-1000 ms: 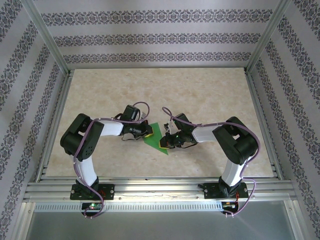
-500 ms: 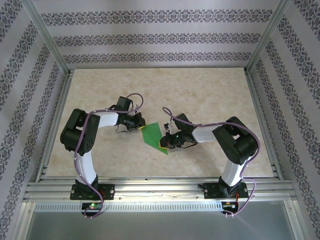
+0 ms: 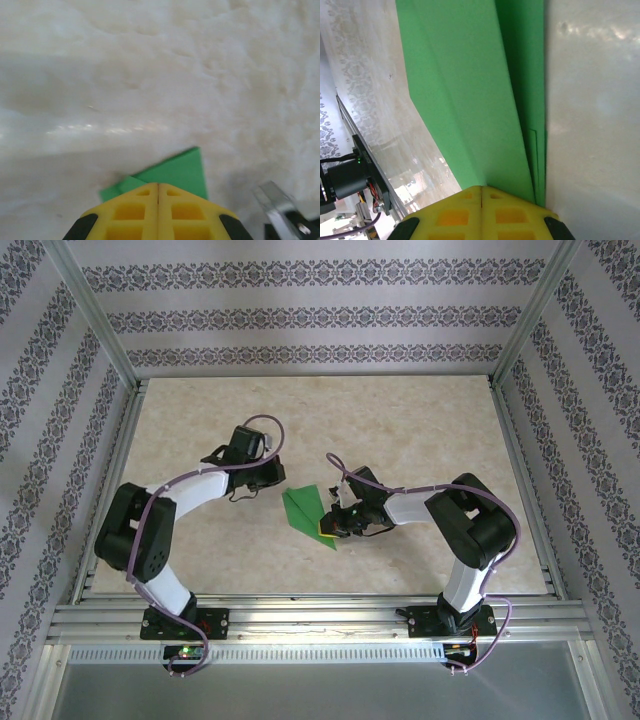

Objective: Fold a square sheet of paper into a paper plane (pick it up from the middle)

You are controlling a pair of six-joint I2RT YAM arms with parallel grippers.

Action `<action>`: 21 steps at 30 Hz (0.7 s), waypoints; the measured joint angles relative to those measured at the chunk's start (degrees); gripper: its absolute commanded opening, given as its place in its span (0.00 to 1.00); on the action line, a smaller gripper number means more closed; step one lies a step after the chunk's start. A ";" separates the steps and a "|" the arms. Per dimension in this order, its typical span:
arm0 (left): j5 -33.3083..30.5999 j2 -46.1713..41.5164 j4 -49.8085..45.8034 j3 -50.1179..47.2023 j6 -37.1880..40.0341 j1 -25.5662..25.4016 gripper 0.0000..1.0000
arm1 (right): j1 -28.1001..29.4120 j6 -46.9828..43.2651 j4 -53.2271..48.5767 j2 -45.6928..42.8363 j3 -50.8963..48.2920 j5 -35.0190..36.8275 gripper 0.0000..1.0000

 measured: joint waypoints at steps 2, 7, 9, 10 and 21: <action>-0.04 -0.46 1.57 -1.09 -1.46 -2.67 0.03 | 0.11 0.20 -0.31 0.00 0.17 0.11 0.00; 1.81 1.75 4.44 -2.84 -4.46 -7.26 0.05 | 0.48 0.44 -0.61 -0.17 0.17 0.68 0.00; 3.85 4.31 6.49 -2.84 -6.14 -8.22 0.05 | 0.48 0.55 -0.63 -0.33 0.11 0.98 0.00; 4.35 5.20 7.26 -2.95 -6.75 -8.33 0.05 | 0.48 0.68 -0.63 -0.35 0.07 1.07 0.00; 6.27 10.38 11.63 -4.31 -10.21 -8.04 0.05 | 0.85 1.73 -1.31 -0.92 -0.04 1.84 0.00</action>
